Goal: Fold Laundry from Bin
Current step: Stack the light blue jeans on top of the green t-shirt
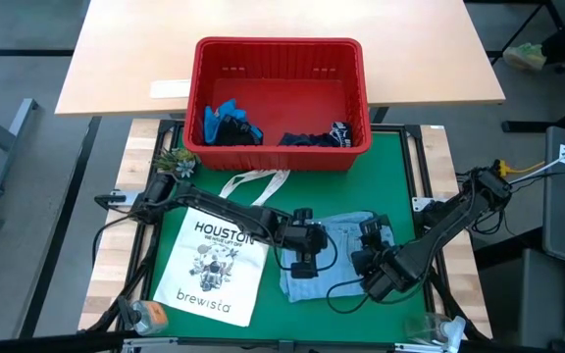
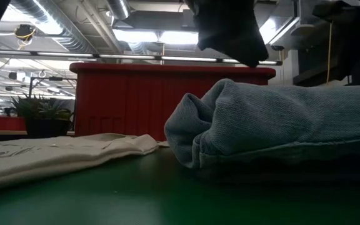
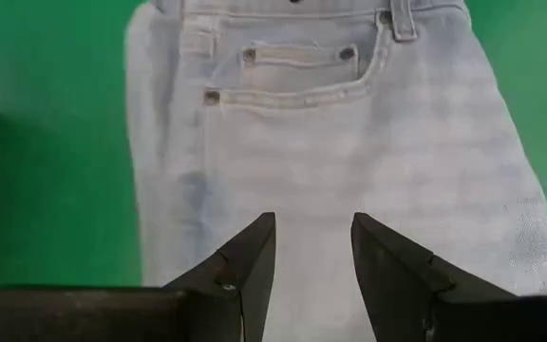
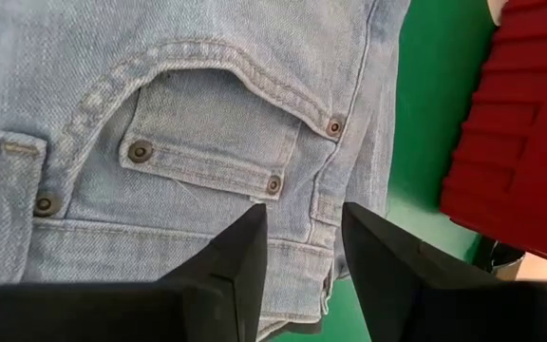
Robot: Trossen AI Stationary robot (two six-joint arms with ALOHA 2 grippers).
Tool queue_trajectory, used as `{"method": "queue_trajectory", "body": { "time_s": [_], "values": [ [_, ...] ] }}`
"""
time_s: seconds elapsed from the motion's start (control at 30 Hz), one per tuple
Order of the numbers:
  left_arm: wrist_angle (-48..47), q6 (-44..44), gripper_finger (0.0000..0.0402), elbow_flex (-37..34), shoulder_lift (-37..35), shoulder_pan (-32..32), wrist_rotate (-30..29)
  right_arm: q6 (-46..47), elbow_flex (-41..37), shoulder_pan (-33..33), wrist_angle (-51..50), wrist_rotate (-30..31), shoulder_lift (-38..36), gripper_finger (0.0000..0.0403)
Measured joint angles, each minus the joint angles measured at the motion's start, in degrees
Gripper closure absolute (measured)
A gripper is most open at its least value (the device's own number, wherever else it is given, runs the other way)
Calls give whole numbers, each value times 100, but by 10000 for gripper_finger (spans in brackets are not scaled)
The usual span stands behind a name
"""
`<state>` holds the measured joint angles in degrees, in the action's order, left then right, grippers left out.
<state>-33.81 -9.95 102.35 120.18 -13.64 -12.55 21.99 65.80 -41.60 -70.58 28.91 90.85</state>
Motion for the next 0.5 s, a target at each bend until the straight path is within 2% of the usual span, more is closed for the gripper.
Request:
{"method": "queue_trajectory", "body": {
  "time_s": [0.17,0.27,0.4,0.5],
  "values": [
    [-596,4,266,182,0,113,-150,-166,2,50,-26,-5,0,275],
    [-723,-13,266,127,-2,180,-239,-170,-3,176,14,79,0,313],
    [-728,-144,266,-157,-2,264,-250,-172,-188,404,95,130,0,384],
    [-710,-242,266,-447,-2,297,-296,-171,-446,547,306,-21,0,392]
  ]
}}
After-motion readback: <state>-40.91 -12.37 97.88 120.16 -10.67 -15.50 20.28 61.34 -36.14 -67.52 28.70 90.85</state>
